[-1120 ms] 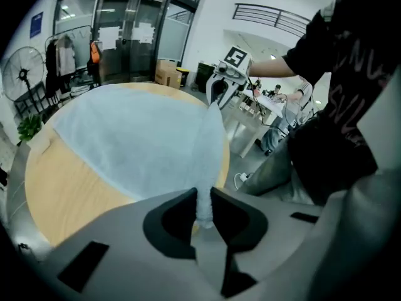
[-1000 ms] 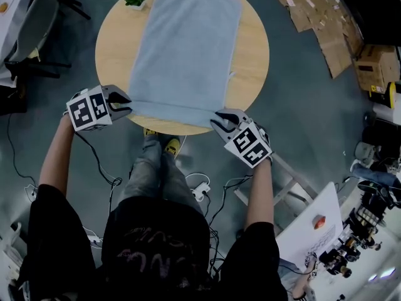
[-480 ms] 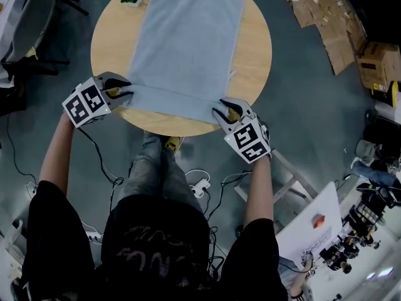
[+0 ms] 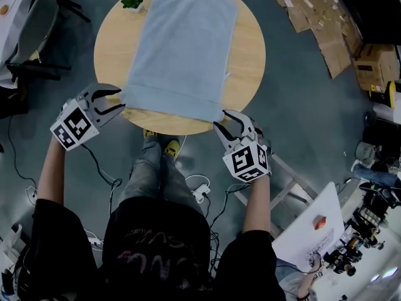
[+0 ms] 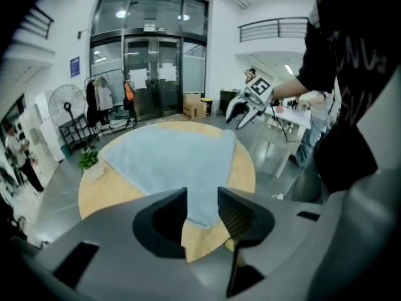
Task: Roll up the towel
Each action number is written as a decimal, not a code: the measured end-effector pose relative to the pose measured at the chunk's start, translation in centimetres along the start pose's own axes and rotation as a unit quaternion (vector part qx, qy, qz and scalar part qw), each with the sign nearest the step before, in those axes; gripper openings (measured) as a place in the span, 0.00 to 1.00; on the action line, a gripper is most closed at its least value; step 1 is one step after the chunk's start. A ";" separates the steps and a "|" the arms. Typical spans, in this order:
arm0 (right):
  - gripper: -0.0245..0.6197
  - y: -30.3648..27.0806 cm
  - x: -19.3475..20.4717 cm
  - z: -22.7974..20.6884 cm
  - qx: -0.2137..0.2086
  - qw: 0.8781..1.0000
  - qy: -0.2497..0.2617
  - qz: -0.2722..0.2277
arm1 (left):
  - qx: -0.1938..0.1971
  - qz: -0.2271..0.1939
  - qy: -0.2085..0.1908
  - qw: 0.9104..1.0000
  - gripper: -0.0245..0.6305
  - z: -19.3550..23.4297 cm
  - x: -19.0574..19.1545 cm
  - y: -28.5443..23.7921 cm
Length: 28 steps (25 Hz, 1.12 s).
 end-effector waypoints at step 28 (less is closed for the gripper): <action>0.15 -3.2 0.7 3.6 -0.214 0.972 -0.075 0.056 | 0.178 0.125 0.014 0.976 0.14 -5.6 2.3 -4.7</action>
Point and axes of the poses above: the fingertips, and each gripper's own axes: y backward along the fingers, z to its left, x out of its underside, the point moved 4 cm from there along y, backward along the fingers, and after that the axes turned 2 degrees about -x, right-handed, at the moved point
